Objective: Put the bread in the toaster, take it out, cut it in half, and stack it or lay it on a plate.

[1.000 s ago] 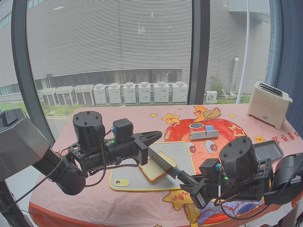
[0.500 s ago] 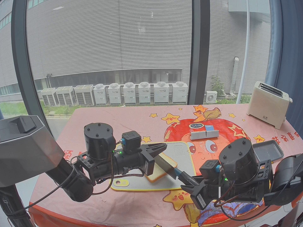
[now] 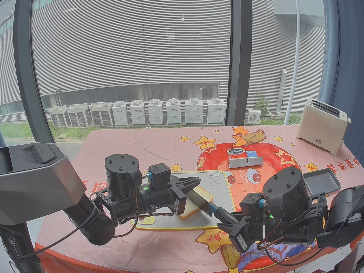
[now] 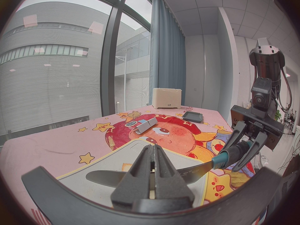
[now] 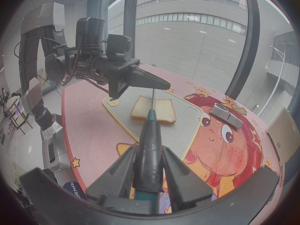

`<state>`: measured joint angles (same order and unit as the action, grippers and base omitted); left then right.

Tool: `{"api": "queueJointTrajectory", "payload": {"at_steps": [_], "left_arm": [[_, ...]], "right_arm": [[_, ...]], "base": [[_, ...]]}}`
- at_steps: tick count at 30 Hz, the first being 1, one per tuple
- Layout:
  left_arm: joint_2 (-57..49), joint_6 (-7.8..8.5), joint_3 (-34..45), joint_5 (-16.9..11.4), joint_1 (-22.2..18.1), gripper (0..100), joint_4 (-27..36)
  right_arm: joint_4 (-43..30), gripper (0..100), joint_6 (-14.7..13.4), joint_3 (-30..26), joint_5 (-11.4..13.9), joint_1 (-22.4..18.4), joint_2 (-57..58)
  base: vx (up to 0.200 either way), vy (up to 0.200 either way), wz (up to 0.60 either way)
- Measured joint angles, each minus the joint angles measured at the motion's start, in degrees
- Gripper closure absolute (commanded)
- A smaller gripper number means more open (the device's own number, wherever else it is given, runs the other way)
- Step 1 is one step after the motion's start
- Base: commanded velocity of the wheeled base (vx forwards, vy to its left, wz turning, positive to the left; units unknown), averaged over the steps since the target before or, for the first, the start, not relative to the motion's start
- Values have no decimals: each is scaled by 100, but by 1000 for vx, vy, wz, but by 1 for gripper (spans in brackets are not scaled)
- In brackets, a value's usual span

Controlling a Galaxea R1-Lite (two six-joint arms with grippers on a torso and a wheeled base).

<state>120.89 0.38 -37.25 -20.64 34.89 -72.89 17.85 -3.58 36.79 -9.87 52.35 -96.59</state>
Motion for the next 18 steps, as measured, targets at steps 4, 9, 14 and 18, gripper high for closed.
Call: {"api": "queueJointTrajectory", "payload": {"at_steps": [4,9,14,18], "left_arm": [[66,2,46,-2,0,100,-22],[149,9,55,-2,-2,100,-35],[217,13,44,-2,0,100,-38],[267,16,32,-7,-5,100,-22]], "right_arm": [[7,100,6,-27,-5,0,0],[7,100,6,-41,-6,0,0],[2,100,6,-49,-6,0,0],[5,100,6,-57,-6,0,1]], "base": [[0,0,0],[0,0,0],[0,0,0],[0,0,0]]}}
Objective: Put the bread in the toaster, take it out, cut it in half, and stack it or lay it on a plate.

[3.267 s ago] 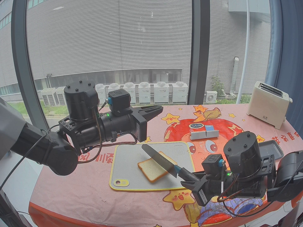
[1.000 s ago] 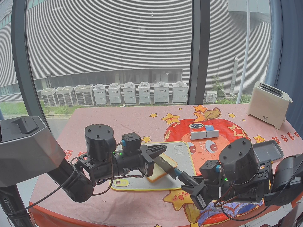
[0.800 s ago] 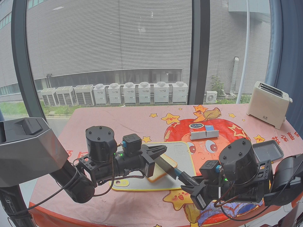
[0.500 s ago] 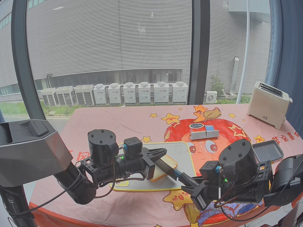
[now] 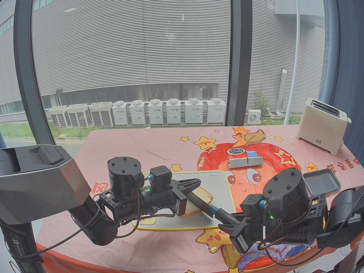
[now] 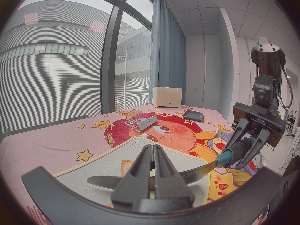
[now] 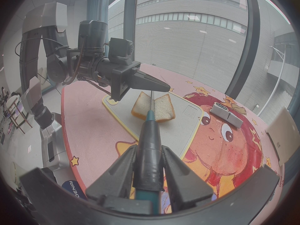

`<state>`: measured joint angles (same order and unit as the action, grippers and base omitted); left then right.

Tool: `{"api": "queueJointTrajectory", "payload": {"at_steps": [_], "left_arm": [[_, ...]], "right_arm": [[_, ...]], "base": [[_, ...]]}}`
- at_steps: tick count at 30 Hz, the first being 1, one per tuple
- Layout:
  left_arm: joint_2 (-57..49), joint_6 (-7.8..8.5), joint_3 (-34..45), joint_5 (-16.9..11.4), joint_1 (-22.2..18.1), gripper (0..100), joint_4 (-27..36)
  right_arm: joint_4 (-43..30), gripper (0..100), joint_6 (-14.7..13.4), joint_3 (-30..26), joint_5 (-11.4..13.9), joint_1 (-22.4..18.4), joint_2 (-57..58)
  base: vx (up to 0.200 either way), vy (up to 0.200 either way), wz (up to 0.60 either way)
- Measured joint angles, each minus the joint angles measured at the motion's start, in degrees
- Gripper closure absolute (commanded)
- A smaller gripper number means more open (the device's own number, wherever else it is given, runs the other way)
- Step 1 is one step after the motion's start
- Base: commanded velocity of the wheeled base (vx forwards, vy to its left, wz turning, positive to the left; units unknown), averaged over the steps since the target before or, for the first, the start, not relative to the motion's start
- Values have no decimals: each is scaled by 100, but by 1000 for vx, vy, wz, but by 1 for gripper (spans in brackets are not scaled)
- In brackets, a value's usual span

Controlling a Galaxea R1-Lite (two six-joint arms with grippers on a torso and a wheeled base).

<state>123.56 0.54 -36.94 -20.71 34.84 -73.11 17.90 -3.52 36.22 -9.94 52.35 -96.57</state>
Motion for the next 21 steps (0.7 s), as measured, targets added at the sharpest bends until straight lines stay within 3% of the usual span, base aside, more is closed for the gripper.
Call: {"api": "queueJointTrajectory", "payload": {"at_steps": [21], "left_arm": [[116,-21,-68,-4,-6,100,-132]], "right_arm": [[-5,100,-24,-11,0,0,-1]], "base": [[0,0,0]]}}
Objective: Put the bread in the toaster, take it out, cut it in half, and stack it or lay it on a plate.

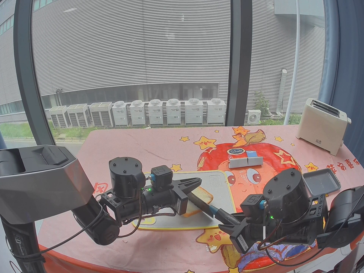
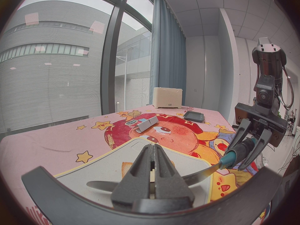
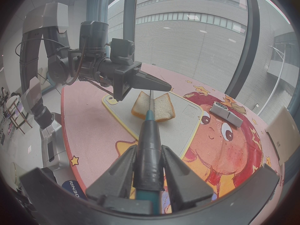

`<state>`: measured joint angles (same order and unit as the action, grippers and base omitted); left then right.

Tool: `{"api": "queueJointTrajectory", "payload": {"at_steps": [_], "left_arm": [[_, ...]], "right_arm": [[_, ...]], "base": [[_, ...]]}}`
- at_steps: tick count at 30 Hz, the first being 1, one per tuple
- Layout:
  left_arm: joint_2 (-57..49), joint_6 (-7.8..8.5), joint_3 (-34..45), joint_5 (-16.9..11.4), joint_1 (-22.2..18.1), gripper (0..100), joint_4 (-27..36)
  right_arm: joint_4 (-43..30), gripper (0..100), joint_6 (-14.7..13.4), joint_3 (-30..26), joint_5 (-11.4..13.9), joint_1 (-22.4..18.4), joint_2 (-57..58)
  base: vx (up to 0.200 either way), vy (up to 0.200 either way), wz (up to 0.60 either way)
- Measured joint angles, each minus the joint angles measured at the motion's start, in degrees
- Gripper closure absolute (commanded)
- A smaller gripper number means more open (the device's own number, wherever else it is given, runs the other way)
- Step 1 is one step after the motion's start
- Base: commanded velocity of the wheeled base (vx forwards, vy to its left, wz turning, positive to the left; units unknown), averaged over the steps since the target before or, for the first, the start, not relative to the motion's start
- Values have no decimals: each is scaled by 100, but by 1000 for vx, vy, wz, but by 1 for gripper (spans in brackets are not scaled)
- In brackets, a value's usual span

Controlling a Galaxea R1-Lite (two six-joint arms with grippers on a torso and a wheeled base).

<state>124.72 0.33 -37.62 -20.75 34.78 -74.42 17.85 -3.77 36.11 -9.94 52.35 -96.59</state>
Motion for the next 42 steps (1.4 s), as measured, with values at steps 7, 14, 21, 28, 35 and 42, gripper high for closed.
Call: {"api": "queueJointTrajectory", "payload": {"at_steps": [7,14,21,28,35,42], "left_arm": [[-179,-30,-52,1,-102,100,-40],[-535,-112,-33,4,-196,100,-87],[-733,-185,105,15,-190,100,-132],[-656,-174,221,4,-166,100,-167],[-601,-172,238,-22,-110,100,-172],[-556,-167,265,-35,-63,100,-174]], "right_arm": [[-1,100,-28,18,15,2,1],[-1,100,-121,38,22,-6,6],[0,100,-293,72,20,-1,11],[2,100,-304,83,26,-1,4],[5,100,-536,126,23,71,-10],[-1,100,-690,168,12,143,-44]], "base": [[0,0,0],[0,0,0],[0,0,0],[0,0,0],[0,0,0],[0,0,0]]}}
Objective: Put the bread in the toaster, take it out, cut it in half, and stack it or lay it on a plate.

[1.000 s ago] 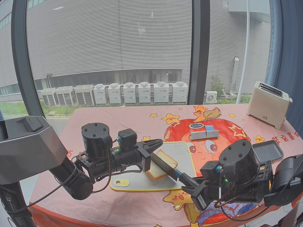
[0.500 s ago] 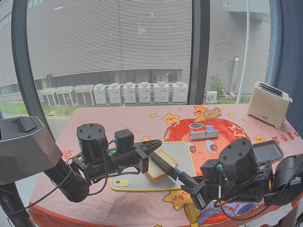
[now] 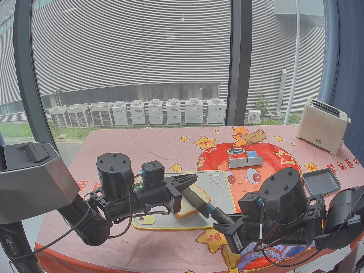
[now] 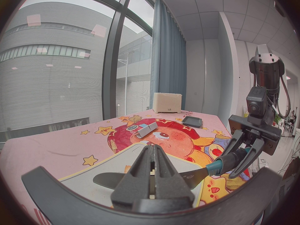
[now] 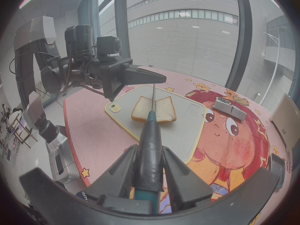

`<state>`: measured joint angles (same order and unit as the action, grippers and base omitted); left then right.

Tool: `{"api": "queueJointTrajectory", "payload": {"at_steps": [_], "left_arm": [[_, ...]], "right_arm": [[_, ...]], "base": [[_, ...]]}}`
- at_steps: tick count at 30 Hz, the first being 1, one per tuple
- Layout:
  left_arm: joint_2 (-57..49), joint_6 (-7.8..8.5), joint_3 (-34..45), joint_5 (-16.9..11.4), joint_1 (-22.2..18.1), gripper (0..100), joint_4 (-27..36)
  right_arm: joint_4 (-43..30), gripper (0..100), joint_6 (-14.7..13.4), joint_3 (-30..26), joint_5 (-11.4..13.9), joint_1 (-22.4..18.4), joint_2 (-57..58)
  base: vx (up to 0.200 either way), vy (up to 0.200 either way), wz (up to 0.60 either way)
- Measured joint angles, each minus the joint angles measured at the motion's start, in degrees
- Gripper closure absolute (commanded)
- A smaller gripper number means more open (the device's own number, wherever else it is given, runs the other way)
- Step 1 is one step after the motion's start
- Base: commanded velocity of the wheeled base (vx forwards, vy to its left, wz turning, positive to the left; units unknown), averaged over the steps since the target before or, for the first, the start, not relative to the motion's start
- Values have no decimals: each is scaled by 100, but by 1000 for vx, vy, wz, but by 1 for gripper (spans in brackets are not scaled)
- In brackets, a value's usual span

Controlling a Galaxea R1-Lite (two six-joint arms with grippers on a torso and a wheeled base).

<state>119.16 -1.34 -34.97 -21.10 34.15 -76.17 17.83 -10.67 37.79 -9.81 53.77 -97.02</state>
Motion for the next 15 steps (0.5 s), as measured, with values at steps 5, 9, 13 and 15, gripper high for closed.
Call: {"api": "queueJointTrajectory", "payload": {"at_steps": [5,9,13,15], "left_arm": [[96,0,48,-11,44,100,-121],[236,0,63,-9,68,100,-307],[391,0,67,-9,80,100,-408],[433,0,63,-11,80,100,-419]], "right_arm": [[-11,100,-15,10,2,6,-24],[-2,100,-24,11,2,5,-63],[0,100,-26,11,0,2,-104],[0,100,-26,10,-1,6,-116]], "base": [[0,0,0],[0,0,0],[0,0,0],[0,0,0]]}}
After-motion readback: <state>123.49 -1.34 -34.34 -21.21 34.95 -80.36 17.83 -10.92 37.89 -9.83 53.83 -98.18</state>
